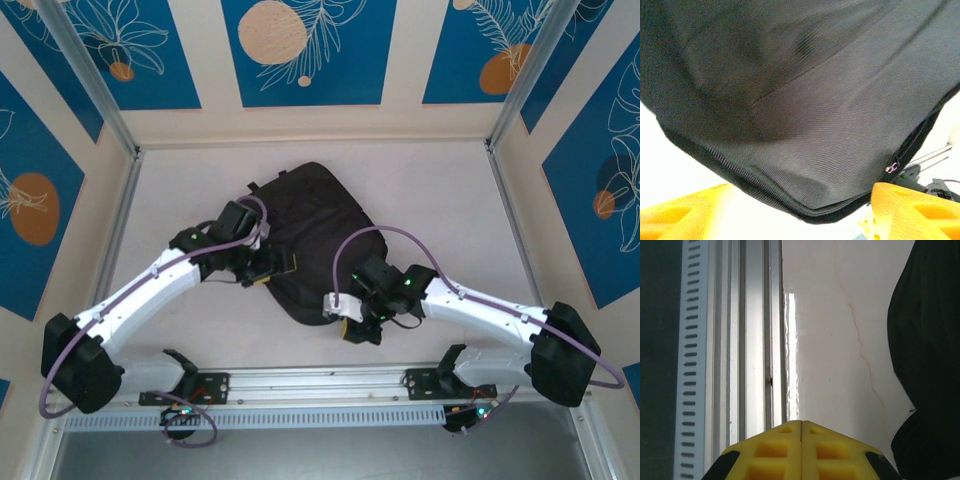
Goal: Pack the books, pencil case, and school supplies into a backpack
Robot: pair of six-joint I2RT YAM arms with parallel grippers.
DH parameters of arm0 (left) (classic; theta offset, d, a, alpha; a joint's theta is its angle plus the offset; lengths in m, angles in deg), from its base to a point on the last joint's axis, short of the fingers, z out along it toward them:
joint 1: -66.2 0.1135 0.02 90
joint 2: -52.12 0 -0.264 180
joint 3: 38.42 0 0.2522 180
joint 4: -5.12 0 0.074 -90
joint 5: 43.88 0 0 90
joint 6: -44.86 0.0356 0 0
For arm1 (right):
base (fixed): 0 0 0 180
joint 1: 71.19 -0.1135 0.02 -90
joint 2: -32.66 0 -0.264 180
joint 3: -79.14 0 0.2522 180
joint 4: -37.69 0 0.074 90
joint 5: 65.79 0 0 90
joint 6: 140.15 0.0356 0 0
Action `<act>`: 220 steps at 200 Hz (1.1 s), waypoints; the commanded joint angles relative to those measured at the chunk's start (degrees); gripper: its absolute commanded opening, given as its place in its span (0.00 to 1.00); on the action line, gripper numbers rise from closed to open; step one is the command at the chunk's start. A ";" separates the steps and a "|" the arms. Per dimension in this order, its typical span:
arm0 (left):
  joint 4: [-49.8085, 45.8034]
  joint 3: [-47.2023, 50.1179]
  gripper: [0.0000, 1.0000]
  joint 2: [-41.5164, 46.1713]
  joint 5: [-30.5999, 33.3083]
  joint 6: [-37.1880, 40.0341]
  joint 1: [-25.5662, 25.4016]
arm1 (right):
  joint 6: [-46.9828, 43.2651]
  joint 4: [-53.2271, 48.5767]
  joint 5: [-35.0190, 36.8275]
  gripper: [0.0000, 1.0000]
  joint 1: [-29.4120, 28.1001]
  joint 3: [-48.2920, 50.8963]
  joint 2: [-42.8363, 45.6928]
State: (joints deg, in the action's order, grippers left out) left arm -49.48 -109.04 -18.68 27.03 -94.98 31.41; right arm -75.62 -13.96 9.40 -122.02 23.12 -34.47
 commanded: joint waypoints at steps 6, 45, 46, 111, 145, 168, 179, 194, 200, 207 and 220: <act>5.96 4.02 0.72 1.05 -3.42 -12.31 -1.27 | 3.84 7.61 0.74 0.09 4.16 0.91 7.80; -1.07 3.87 0.67 -1.51 -2.10 -15.15 -1.95 | 5.89 7.33 6.05 0.10 11.50 -0.74 14.65; -1.17 3.95 0.66 -1.52 -2.05 -15.17 -2.00 | 5.88 7.27 6.30 0.10 11.56 -0.77 14.66; -1.67 2.26 0.21 -8.00 -0.28 -10.01 -1.06 | -5.14 3.39 11.16 0.10 14.81 -4.88 13.70; -4.32 2.02 0.00 -9.84 -1.14 -3.57 1.57 | -12.54 -0.20 5.46 0.10 16.13 -8.70 10.18; -10.27 0.85 0.00 -7.97 1.73 3.88 5.49 | -16.83 -1.05 1.09 0.11 16.19 -10.36 7.68; -13.44 -0.18 0.00 -6.71 3.53 7.90 7.94 | -18.37 -3.55 -1.48 0.10 16.11 -12.43 5.37; -17.70 -2.38 0.00 -4.97 8.77 12.33 10.67 | -18.89 -6.24 -3.20 0.11 14.97 -15.16 1.79; -19.23 -3.28 0.00 -4.42 11.31 13.62 11.55 | -18.75 -6.32 -3.43 0.11 14.12 -15.76 0.66; -20.41 -3.99 0.00 -3.69 14.00 14.37 12.36 | -18.50 -6.09 -3.81 0.11 13.00 -16.30 -0.49; -21.12 -4.21 0.00 -3.03 14.81 14.86 13.46 | -17.84 -4.57 -3.63 0.11 10.58 -16.90 -2.34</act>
State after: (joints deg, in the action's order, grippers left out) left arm -62.79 -110.53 -24.65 33.34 -86.74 42.65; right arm -91.62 -16.69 10.06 -108.01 8.69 -34.23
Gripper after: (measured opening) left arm 0.040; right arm 0.107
